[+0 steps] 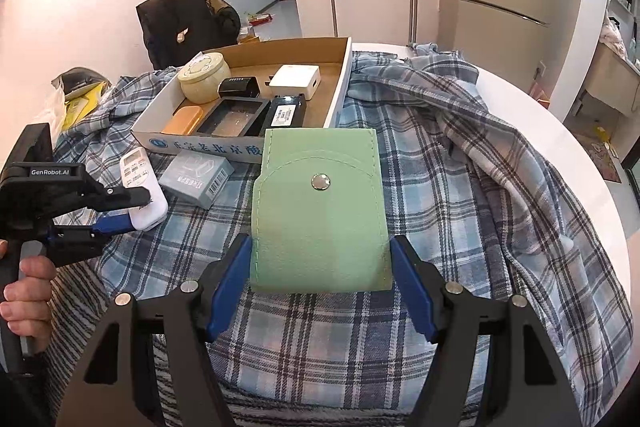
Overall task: Organize rigid objects
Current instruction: 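Grasp the white AUX remote with the left tool while the right tool holds the pouch, then carry the remote into the box with the left tool while the right tool holds the pouch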
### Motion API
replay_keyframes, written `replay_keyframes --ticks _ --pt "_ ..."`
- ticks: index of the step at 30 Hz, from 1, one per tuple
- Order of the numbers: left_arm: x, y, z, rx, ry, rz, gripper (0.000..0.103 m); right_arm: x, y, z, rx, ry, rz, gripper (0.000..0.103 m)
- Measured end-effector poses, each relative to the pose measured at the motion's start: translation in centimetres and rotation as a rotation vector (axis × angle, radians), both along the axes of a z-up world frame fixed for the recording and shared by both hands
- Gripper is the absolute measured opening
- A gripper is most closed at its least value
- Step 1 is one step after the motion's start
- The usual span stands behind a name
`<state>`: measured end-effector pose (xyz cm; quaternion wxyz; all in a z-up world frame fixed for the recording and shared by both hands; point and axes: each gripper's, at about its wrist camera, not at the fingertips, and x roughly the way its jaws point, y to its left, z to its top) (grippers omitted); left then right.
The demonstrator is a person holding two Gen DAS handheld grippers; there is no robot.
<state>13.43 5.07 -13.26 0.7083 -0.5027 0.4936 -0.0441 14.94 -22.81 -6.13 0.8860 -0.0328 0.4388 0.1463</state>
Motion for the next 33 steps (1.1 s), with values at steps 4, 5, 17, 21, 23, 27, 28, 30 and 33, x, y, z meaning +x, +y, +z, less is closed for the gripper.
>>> replay_keyframes --ticks 4,5,17,21,23,27,28,30,33 --pt "0.2 -0.9 0.2 0.047 -0.019 0.020 0.027 -0.1 0.0 0.1 0.002 -0.002 0.003 0.068" --pt "0.3 -1.2 0.5 0.083 -0.017 0.005 0.024 -0.1 0.0 0.1 0.003 -0.003 0.004 0.068" --pt "1.1 -3.6 5.1 0.593 0.039 -0.294 0.018 -0.4 0.5 0.0 -0.019 -0.005 0.027 0.068" --pt "1.1 -5.6 6.6 0.883 0.063 -0.437 0.018 -0.5 1.0 -0.3 -0.032 0.002 0.043 0.068" --pt "1.2 -6.1 6.5 0.947 0.082 -0.482 0.019 -0.5 1.0 -0.3 -0.033 0.000 0.044 0.068" --pt "1.5 -5.6 5.6 0.933 0.106 -0.481 0.018 -0.6 0.9 -0.3 -0.032 -0.002 0.039 0.068" --pt "1.4 -5.1 5.7 0.931 0.104 -0.478 0.018 -0.6 0.9 -0.4 -0.031 -0.001 0.039 0.068" --pt "1.8 -5.1 5.7 0.928 0.115 -0.472 0.018 -0.6 0.9 -0.4 -0.029 0.001 0.040 0.068" --pt "1.4 -4.2 5.9 0.950 0.139 -0.459 0.018 -0.6 1.0 -0.4 -0.028 0.002 0.047 0.068"
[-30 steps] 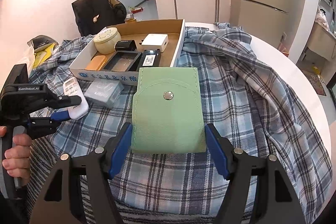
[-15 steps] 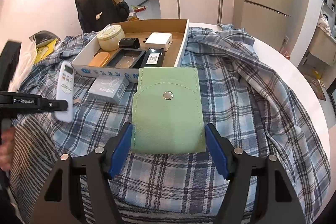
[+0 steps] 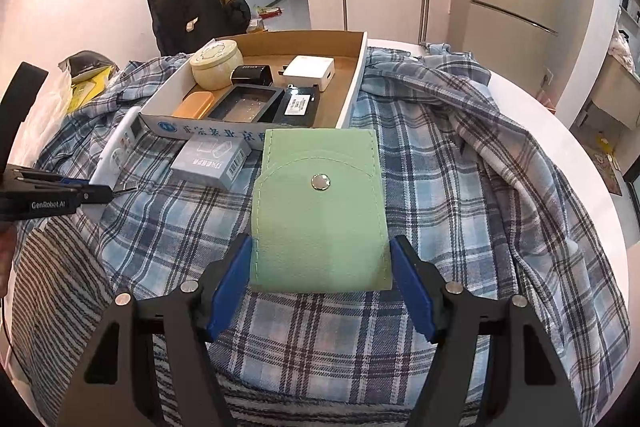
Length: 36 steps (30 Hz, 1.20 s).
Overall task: Organize rigid objects
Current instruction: 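Carry the remote into the box with the left tool while the right tool holds the pouch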
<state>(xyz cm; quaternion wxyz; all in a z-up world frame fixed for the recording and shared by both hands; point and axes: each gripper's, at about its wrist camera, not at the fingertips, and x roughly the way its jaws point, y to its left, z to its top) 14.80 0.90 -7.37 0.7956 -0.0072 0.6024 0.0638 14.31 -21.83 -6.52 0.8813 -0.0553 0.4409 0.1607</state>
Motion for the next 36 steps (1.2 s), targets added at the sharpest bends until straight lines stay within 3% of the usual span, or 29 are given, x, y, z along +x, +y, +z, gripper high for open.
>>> replay_keyframes --ticks 8,13,15,19,31,36 --pt "0.6 1.2 -0.6 -0.039 0.015 0.021 0.018 -0.2 0.0 0.2 -0.001 -0.004 0.002 0.068" --pt "1.1 0.8 -2.2 -0.043 0.081 0.007 0.018 -0.1 0.1 -0.1 -0.003 0.005 -0.002 0.068" --pt "1.0 0.9 -2.1 -0.051 0.052 0.008 0.014 -0.1 0.1 -0.1 -0.003 0.002 -0.003 0.068" --pt "0.3 1.0 -1.7 0.006 -0.006 -0.046 0.014 -0.1 0.1 -0.2 -0.006 0.002 -0.003 0.068" --pt "-7.0 3.9 1.0 0.000 -0.331 -0.071 0.013 -0.1 0.4 -0.4 -0.028 -0.005 -0.014 0.068" --pt "-9.0 4.4 1.3 -0.030 -0.397 -0.085 0.013 -0.1 0.7 -0.7 -0.039 0.002 -0.018 0.068"
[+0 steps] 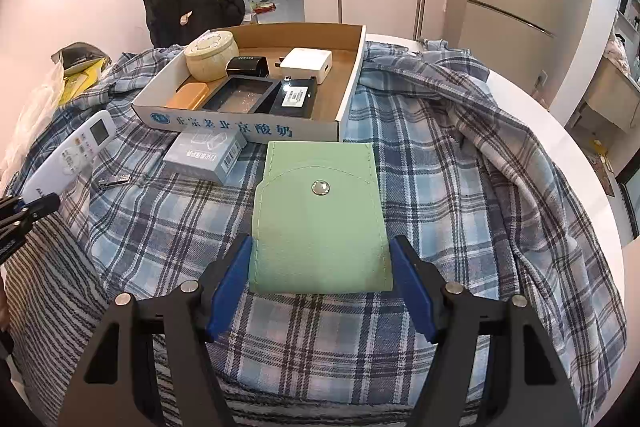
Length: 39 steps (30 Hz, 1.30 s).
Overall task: Organize rigid objects
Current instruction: 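Carry the remote into the box with the left tool while the right tool holds the pouch, then lower the remote beside the tin and open the left tool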
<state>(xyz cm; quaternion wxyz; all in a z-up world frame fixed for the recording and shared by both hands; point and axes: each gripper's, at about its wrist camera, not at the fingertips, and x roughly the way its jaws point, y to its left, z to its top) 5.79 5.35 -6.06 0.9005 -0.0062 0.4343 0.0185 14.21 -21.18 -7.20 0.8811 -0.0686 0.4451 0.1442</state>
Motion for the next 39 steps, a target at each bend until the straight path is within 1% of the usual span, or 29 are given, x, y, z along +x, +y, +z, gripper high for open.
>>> replay_keyframes --ticks 3,4,7,10,14,17,19,21,24,27,31,33,36,39 --pt "-1.1 -0.5 1.2 0.024 -0.080 -0.032 0.013 0.0 0.0 0.2 -0.005 -0.009 -0.007 0.068" --pt "-1.3 -0.6 1.6 0.020 -0.097 -0.040 0.013 0.0 0.0 0.2 -0.006 -0.011 -0.008 0.068" --pt "-1.5 -0.7 2.6 -0.037 -0.124 -0.051 0.013 0.0 0.0 0.2 -0.008 -0.010 -0.012 0.068" --pt "-1.1 -1.4 3.5 -0.032 -0.165 -0.069 0.013 0.0 0.0 0.6 -0.003 -0.015 -0.007 0.068" --pt "0.9 -2.8 4.3 -0.072 -0.193 -0.094 0.013 0.0 -0.2 1.9 -0.003 -0.043 -0.017 0.068" --pt "3.3 -4.4 4.5 -0.071 -0.208 -0.116 0.013 0.4 -0.4 2.8 -0.013 -0.058 -0.027 0.068" --pt "5.1 -5.1 4.4 -0.076 -0.206 -0.118 0.013 0.9 -0.4 3.4 -0.022 -0.068 -0.034 0.068" --pt "7.2 -5.9 4.0 -0.064 -0.192 -0.088 0.013 1.6 -0.5 3.9 -0.021 -0.077 -0.046 0.068" --pt "10.6 -6.7 3.0 -0.109 -0.146 -0.103 0.013 2.6 -0.5 4.1 0.001 -0.076 -0.062 0.068" --pt "13.0 -7.1 2.0 -0.112 -0.124 -0.091 0.013 3.3 -0.6 3.7 0.021 -0.074 -0.069 0.068" --pt "14.4 -7.4 1.5 -0.086 -0.128 -0.072 0.013 3.4 -0.8 2.7 0.040 -0.048 -0.062 0.068" --pt "15.0 -7.7 1.1 -0.079 -0.114 -0.070 0.013 3.5 -0.9 2.4 0.041 -0.041 -0.057 0.068" --pt "15.9 -8.4 0.3 -0.044 -0.088 -0.074 0.013 3.4 -0.9 2.4 0.049 -0.041 -0.048 0.068" --pt "16.7 -8.5 -0.1 -0.048 -0.078 -0.069 0.013 3.2 -1.0 2.6 0.058 -0.043 -0.043 0.068"
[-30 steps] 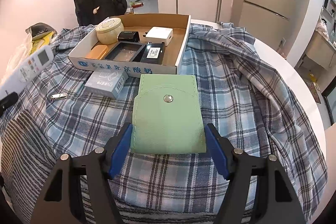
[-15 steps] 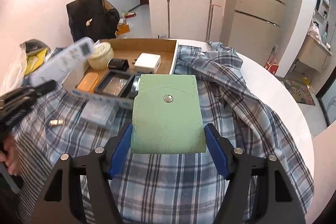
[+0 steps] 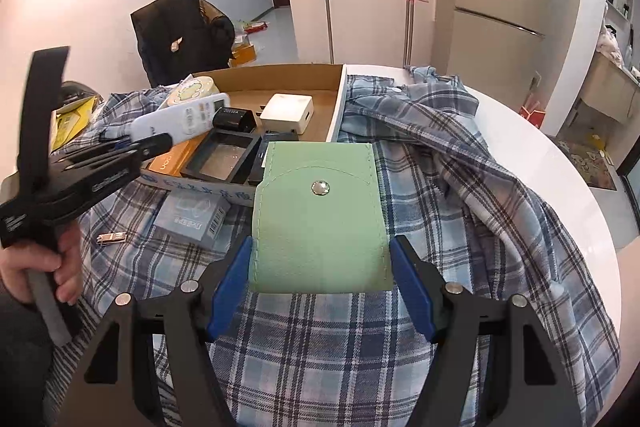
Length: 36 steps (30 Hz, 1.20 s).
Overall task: Organize rigid objects
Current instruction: 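Lower the remote beside the tin and open the left tool, then lower the green pouch into the box with the right tool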
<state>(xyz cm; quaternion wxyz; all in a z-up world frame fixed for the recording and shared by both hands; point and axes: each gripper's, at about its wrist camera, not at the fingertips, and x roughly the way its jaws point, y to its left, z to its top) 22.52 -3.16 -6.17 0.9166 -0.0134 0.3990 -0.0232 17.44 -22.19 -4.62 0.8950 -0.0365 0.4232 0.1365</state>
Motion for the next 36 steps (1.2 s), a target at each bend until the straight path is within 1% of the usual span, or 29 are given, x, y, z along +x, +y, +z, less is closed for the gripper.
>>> replay_keyframes --ticks 2,6,7,8,9,10,11,12,14,17,20,21,23,25,26,27,29,31,33,36 --pt "0.4 0.1 0.1 -0.022 0.008 0.009 0.013 -0.1 0.0 0.0 0.001 0.001 0.001 0.068" --pt "1.4 0.0 -0.3 -0.027 0.072 0.012 0.013 0.1 -0.2 -0.5 0.001 0.017 -0.002 0.068" --pt "1.5 0.0 -0.5 -0.026 0.082 0.015 0.014 0.2 -0.1 -0.6 -0.002 0.018 -0.002 0.068" --pt "1.5 0.1 -0.6 -0.028 0.088 0.021 0.019 0.2 0.0 -0.7 -0.008 0.017 0.000 0.068" --pt "1.6 0.2 -0.7 -0.036 0.095 0.029 0.027 0.1 0.1 -0.7 -0.016 0.014 0.002 0.068" --pt "1.6 0.4 -0.5 -0.047 0.090 0.031 0.048 0.1 0.2 -0.7 -0.021 0.012 0.005 0.068" --pt "1.5 0.6 -0.3 -0.058 0.076 0.032 0.079 0.0 0.4 -0.7 -0.023 0.010 0.012 0.068" --pt "1.3 1.0 0.1 -0.069 0.045 0.048 0.089 -0.1 0.5 -0.7 -0.021 0.009 0.017 0.068" --pt "0.2 2.0 1.4 -0.107 -0.059 0.098 0.091 -0.3 0.6 -0.5 -0.021 -0.001 0.023 0.068" --pt "-0.7 2.7 3.0 -0.137 -0.151 0.093 0.091 -0.4 0.4 -0.1 -0.012 -0.017 0.016 0.068" --pt "-2.6 3.0 5.1 -0.114 -0.303 0.123 0.091 -0.4 0.1 0.4 0.003 -0.034 0.004 0.068" --pt "-3.7 3.0 5.7 -0.104 -0.376 0.133 0.091 -0.4 0.0 0.6 0.005 -0.039 0.002 0.068" --pt "-5.3 2.9 6.5 -0.091 -0.499 0.123 0.091 -0.5 0.0 1.1 0.009 -0.052 -0.006 0.068" --pt "-6.4 2.6 6.8 -0.072 -0.580 0.094 0.091 -0.5 0.1 1.5 0.005 -0.066 -0.006 0.068" --pt "-6.7 2.7 6.9 -0.061 -0.599 0.082 0.096 -0.5 0.3 1.8 -0.003 -0.077 -0.006 0.068" --pt "-6.6 2.5 6.8 -0.046 -0.601 0.077 0.103 -0.5 0.4 2.0 -0.010 -0.086 -0.007 0.068" --pt "-6.2 2.0 6.3 -0.020 -0.570 0.073 0.103 -0.2 0.9 2.6 -0.019 -0.099 -0.005 0.068" --pt "-5.7 1.8 5.7 -0.018 -0.532 0.026 0.103 0.2 1.4 3.1 -0.009 -0.108 0.000 0.068" --pt "-5.2 2.0 5.3 -0.015 -0.503 0.022 0.103 1.0 1.9 3.5 0.011 -0.114 -0.004 0.068" --pt "-4.9 3.0 4.8 -0.058 -0.463 0.035 0.103 2.9 3.3 2.9 0.025 -0.077 0.009 0.068"
